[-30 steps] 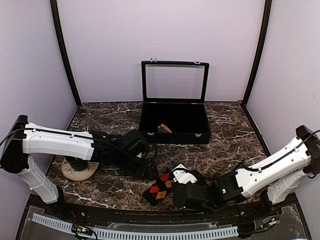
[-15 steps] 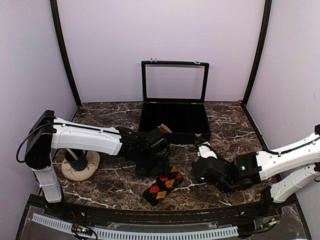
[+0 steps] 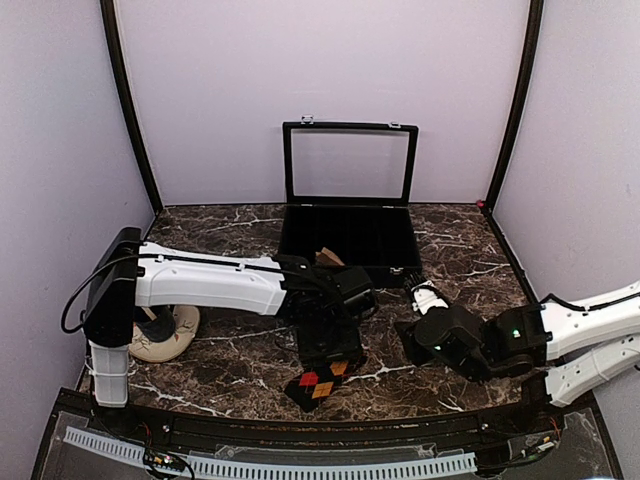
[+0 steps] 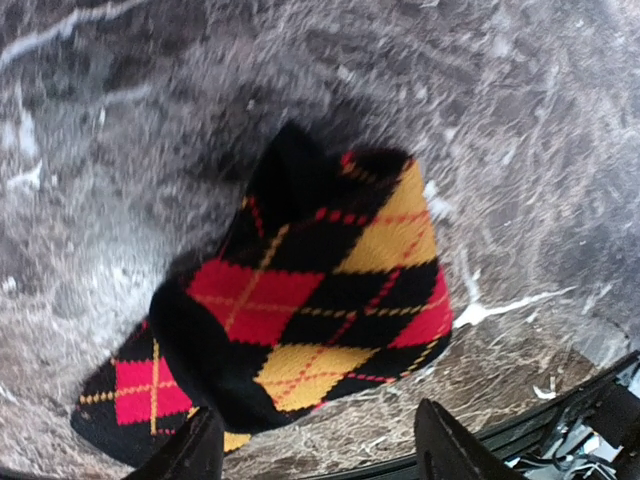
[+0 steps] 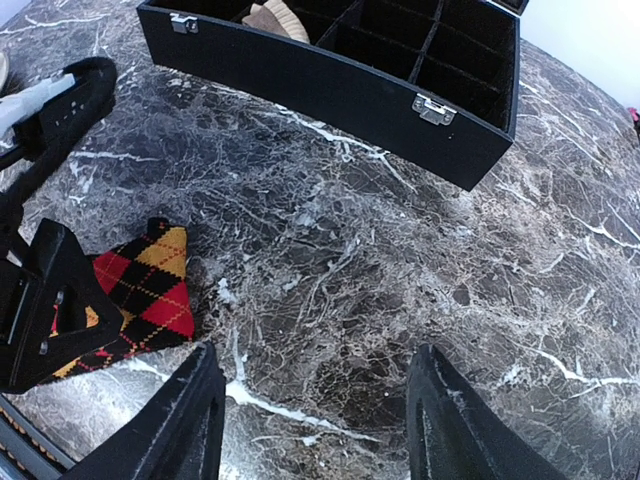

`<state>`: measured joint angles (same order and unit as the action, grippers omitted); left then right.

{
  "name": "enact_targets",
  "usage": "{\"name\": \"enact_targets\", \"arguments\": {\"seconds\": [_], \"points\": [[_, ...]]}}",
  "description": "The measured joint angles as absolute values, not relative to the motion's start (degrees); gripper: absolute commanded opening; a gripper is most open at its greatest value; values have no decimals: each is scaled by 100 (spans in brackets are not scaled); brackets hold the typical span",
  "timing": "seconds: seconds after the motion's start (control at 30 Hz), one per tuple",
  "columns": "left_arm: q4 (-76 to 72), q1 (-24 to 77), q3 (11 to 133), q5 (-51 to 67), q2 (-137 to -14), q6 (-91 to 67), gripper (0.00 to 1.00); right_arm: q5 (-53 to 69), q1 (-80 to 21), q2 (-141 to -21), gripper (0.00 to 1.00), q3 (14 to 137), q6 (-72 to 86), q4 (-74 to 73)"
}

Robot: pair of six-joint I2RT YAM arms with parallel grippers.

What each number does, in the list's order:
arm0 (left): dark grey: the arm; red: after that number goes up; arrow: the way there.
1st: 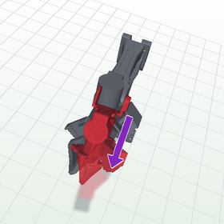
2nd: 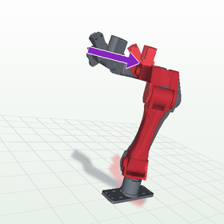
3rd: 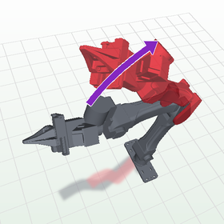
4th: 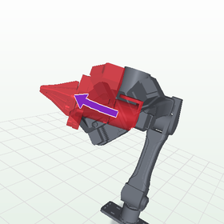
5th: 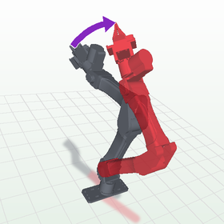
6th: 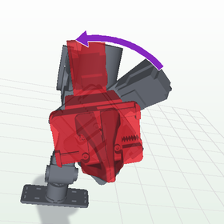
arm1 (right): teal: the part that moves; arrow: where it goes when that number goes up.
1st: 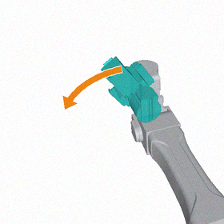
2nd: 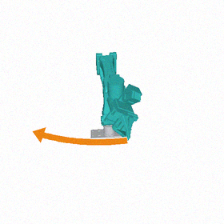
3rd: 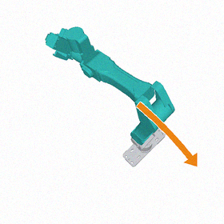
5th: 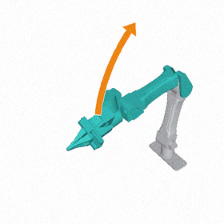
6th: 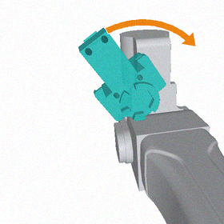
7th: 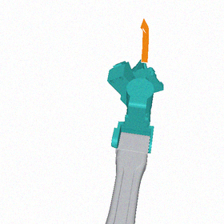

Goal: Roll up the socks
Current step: Adjust the sock at the center of the board.

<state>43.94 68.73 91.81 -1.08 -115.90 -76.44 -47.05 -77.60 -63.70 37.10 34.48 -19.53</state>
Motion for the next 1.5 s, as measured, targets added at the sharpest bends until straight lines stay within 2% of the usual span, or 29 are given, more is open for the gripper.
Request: {"name": "enact_targets", "arguments": {"seconds": [0.3, 0.6, 0.77, 0.87, 1.5], "points": [[5269, 7085, 9288, -263, -11679, -8656, 66, -4462, -7752, -6040, 57, 3468, 3129, -1669], [5367, 7105, 9288, -270, -11732, -9179, 65, -4265, -7749, -5977, 57, 3354, 2906, -1487], [5369, 7105, 9288, -292, -11767, -9314, 62, -4195, -7745, -5979, 57, 3352, 2840, -1374], [5376, 7098, 9286, -316, -11767, -9358, 57, -4167, -7743, -6007, 57, 3352, 2794, -1302], [5363, 6947, 9091, -370, -11830, -9351, 49, -4025, -7629, -6165, 57, 3352, 2661, -1149]]}}
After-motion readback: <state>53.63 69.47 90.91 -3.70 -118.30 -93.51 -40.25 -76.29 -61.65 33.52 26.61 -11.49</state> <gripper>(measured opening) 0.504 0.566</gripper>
